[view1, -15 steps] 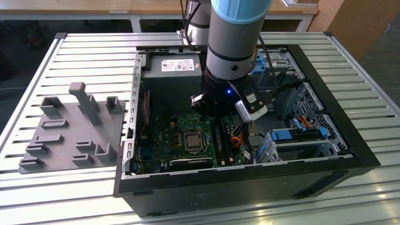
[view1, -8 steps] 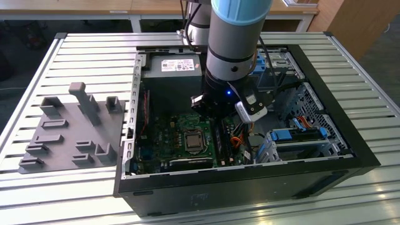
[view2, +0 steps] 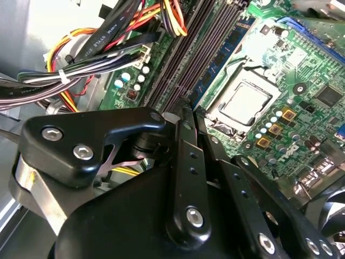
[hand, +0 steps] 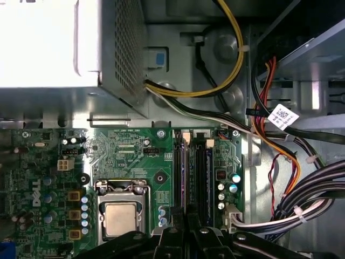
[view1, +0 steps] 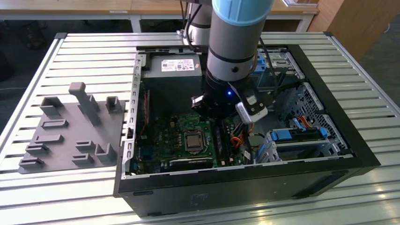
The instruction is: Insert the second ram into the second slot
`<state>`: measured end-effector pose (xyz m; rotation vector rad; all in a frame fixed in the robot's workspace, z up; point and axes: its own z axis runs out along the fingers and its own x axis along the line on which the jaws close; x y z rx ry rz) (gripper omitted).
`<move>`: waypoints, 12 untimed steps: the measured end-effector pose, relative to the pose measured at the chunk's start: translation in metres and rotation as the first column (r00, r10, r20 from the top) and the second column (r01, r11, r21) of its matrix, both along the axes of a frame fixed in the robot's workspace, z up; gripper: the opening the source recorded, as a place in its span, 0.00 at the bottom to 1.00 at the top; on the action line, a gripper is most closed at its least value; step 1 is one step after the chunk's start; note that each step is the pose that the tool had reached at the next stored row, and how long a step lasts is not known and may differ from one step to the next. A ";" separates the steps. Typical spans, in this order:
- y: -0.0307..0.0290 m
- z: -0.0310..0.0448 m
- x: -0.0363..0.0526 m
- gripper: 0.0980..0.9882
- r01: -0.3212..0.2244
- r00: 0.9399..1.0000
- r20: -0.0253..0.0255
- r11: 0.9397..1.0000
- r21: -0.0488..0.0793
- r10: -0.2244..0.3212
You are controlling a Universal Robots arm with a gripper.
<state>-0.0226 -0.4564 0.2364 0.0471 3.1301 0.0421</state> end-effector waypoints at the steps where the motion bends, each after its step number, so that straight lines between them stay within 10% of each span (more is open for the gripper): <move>1: 0.0000 -0.0006 0.0004 0.04 0.000 1.000 0.000 1.000 0.000 0.000; 12: -0.0047 -0.0073 0.0008 0.04 0.012 1.000 -0.001 1.000 0.000 -0.012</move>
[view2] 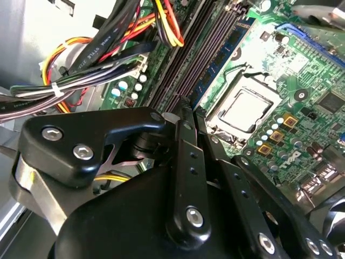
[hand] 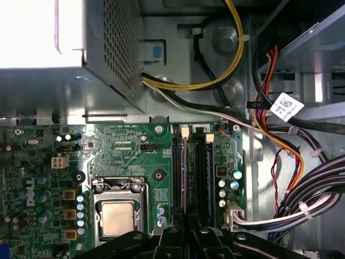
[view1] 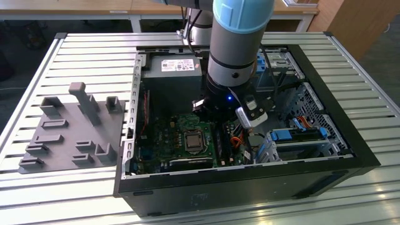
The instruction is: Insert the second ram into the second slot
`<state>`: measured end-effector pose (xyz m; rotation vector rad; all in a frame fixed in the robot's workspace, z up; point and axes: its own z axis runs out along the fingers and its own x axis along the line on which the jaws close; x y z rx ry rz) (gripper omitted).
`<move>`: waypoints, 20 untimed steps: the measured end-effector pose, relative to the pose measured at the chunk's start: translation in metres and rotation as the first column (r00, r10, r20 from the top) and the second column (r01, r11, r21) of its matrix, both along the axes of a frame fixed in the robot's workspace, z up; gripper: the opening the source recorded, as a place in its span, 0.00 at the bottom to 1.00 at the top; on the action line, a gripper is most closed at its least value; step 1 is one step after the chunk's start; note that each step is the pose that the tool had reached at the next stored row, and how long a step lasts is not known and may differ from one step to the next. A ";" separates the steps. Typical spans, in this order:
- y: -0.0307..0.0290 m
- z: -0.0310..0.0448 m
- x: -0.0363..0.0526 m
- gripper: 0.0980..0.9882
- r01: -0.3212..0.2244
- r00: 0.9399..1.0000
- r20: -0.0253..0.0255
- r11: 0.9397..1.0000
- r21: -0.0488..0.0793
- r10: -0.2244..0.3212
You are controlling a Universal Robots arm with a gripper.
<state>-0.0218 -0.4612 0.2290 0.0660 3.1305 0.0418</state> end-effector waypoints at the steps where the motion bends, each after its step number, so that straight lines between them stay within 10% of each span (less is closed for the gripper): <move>1: -0.0001 -0.0003 0.0004 0.04 0.000 1.000 0.000 1.000 0.000 0.000; 20: -0.0034 -0.0037 0.0026 0.04 0.001 1.000 -0.005 1.000 0.000 -0.001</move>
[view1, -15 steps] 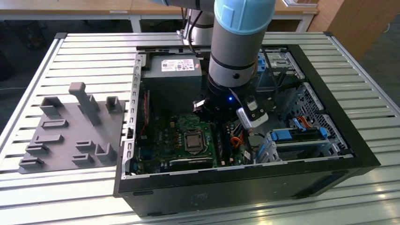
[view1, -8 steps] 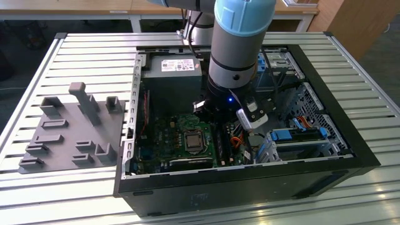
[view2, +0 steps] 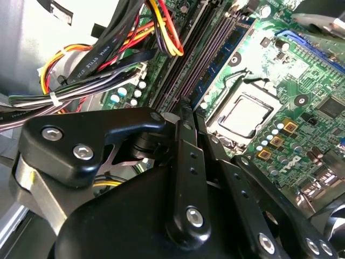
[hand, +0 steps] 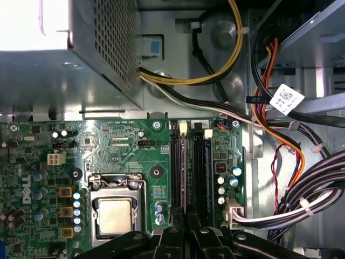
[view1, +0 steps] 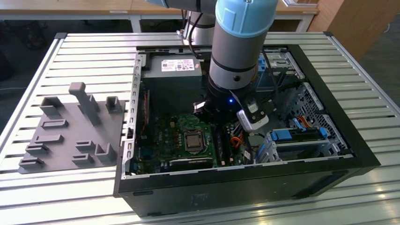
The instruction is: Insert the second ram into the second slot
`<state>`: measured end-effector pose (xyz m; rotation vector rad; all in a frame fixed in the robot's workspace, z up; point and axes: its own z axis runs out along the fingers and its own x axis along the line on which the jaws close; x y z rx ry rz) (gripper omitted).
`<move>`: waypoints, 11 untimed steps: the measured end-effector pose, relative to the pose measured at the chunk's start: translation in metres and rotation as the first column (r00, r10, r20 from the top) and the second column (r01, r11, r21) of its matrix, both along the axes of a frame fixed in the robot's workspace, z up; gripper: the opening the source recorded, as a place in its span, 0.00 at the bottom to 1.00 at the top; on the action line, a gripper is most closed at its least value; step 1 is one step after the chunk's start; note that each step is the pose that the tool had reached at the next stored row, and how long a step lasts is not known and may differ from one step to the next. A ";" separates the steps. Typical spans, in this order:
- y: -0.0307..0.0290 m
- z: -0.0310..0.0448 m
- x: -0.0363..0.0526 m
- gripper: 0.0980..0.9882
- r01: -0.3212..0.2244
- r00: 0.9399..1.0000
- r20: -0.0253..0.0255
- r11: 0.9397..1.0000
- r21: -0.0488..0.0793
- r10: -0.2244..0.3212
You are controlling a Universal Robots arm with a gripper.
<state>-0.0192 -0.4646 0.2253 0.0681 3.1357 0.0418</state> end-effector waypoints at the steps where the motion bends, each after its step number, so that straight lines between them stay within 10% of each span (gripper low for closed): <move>1: 0.0000 -0.0002 0.0001 0.04 0.000 1.000 0.000 1.000 0.000 0.000; 11: 0.0000 -0.0018 0.0014 0.04 0.003 1.000 -0.001 1.000 -0.002 -0.003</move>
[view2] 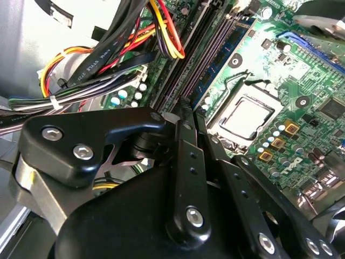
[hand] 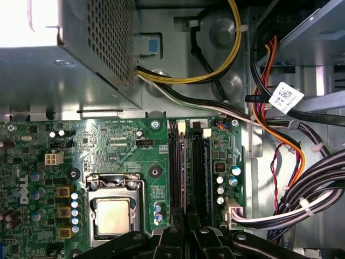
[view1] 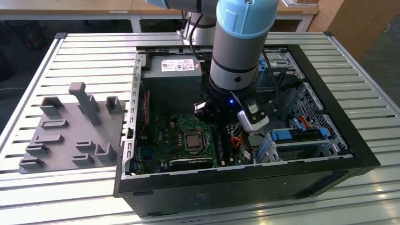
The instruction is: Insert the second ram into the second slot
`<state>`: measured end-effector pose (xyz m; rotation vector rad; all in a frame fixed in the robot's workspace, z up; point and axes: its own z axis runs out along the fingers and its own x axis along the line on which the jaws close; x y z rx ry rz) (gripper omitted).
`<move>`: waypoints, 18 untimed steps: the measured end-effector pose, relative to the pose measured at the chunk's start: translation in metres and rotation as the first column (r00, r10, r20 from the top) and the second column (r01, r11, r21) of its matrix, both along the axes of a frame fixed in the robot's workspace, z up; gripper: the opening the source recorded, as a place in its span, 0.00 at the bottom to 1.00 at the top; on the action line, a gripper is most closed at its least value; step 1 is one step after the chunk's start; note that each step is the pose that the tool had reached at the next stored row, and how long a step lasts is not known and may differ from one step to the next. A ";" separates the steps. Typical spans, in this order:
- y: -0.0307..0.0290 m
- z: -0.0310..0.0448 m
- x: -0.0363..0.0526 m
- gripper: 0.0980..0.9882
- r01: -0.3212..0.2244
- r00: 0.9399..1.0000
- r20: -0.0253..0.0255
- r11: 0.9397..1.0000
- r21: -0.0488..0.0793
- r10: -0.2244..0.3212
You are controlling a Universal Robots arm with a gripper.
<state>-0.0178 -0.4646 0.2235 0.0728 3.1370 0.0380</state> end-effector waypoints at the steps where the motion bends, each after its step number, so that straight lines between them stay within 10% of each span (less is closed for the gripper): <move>1: 0.0000 -0.0001 0.0001 0.04 0.000 1.000 0.000 1.000 0.000 0.000; 18: 0.0003 -0.0041 0.0006 0.04 -0.037 0.999 0.000 0.999 0.000 0.037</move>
